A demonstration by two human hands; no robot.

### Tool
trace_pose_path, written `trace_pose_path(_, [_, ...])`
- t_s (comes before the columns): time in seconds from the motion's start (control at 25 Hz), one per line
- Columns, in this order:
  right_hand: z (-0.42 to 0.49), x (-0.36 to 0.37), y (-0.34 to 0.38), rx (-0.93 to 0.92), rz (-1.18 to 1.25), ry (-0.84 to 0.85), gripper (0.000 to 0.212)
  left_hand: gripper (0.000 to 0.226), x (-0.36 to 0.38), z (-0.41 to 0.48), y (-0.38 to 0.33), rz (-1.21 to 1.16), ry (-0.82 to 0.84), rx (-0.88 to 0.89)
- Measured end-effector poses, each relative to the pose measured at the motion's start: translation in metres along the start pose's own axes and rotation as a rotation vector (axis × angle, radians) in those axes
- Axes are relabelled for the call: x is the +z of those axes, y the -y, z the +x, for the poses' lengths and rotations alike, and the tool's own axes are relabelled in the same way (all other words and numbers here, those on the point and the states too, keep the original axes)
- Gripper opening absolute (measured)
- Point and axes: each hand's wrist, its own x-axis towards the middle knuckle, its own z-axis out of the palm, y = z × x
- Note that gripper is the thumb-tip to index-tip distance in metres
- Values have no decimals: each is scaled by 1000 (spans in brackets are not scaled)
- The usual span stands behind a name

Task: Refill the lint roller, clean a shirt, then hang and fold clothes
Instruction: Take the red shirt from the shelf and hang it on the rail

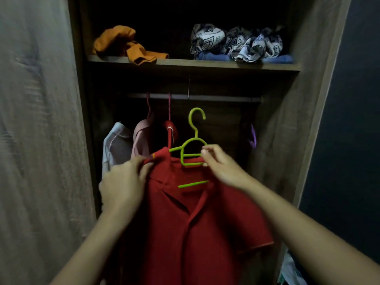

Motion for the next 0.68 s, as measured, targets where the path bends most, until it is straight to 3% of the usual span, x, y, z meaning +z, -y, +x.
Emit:
trace_pose_path(0.08, [14,17,9,244,320,124,31,30,7,-7,-27,45,39,31])
trace_pose_path(0.24, [37,10,4,409,458,-9,32,40,23,-14,-73,47,238,89])
trace_pose_path(0.36, [53,-1,-7,406,471,-52,25,53,24,-3,-92,-138,323,70])
trace_pose_path(0.4, [58,-4,-9,384,493,-77,21,54,29,9,-92,-192,283,38])
trace_pose_path(0.48, [75,-9,-13,332,535,-135,36,47,54,50,-85,-243,175,2])
trace_pose_path(0.52, [83,-11,-15,300,525,-148,34,48,66,70,-80,-242,174,3])
trace_pose_path(0.6, [106,-15,-16,231,474,-155,22,67,91,106,-72,-265,268,-18])
trace_pose_path(0.68, [132,-18,-18,222,450,-136,27,80,113,130,-65,-335,399,-108])
